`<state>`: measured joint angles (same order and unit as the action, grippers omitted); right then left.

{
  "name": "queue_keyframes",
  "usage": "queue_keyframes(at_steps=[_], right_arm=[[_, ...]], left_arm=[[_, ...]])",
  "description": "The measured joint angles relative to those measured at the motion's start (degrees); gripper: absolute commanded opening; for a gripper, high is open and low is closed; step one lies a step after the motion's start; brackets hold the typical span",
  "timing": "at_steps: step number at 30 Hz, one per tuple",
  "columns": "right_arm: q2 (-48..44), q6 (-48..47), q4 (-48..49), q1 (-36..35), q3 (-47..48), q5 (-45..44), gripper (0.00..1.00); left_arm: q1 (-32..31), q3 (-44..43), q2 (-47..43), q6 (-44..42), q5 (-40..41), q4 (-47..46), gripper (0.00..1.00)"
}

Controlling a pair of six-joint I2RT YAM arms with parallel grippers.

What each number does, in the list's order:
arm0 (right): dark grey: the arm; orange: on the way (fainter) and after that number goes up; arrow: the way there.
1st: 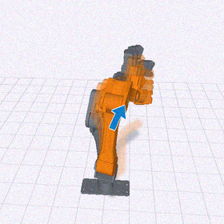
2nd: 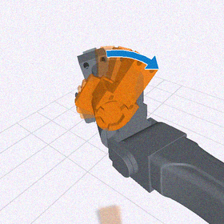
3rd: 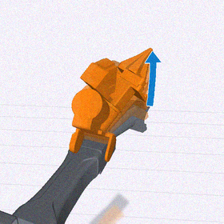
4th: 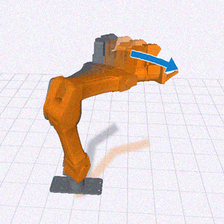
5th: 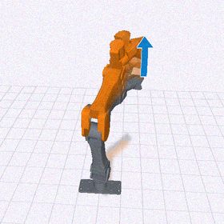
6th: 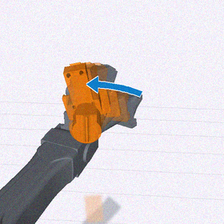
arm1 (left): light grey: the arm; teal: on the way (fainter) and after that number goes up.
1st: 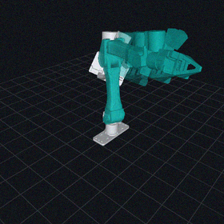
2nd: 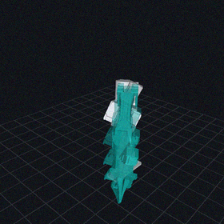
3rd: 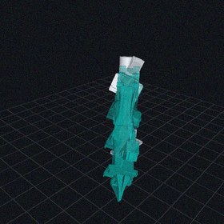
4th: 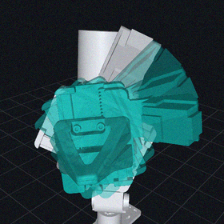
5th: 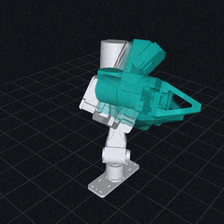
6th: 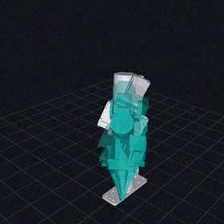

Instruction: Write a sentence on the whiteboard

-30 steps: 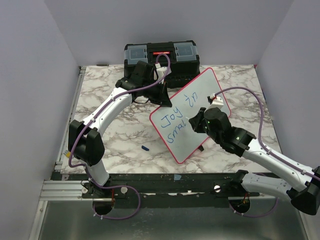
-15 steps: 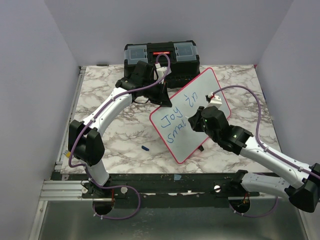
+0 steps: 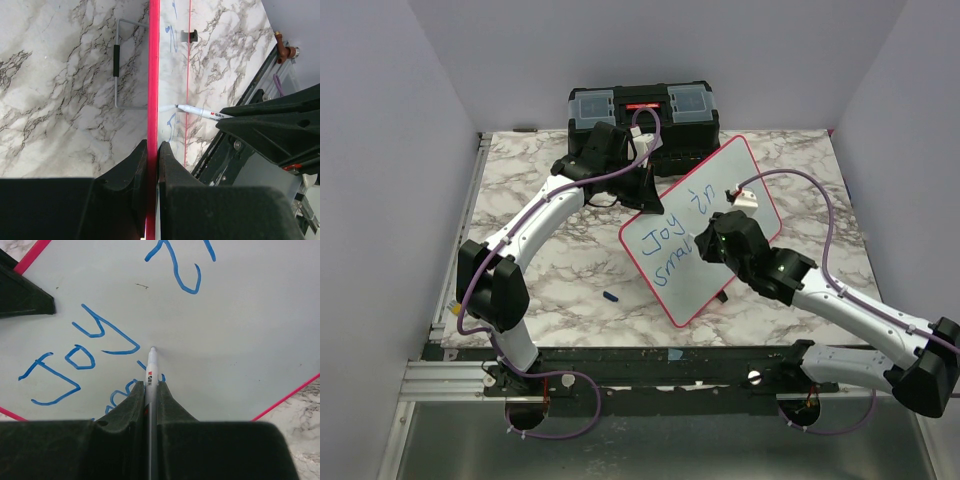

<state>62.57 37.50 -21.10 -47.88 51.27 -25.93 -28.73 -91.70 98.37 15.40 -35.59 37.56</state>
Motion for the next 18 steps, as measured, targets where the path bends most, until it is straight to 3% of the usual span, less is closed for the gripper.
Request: queue_keyframes(at_steps=[18], right_arm=[[-0.68, 1.33, 0.9, 0.0, -2.32, 0.0, 0.01]], left_arm=[[0.02, 0.0, 0.0, -0.17, 0.26, 0.26, 0.0]])
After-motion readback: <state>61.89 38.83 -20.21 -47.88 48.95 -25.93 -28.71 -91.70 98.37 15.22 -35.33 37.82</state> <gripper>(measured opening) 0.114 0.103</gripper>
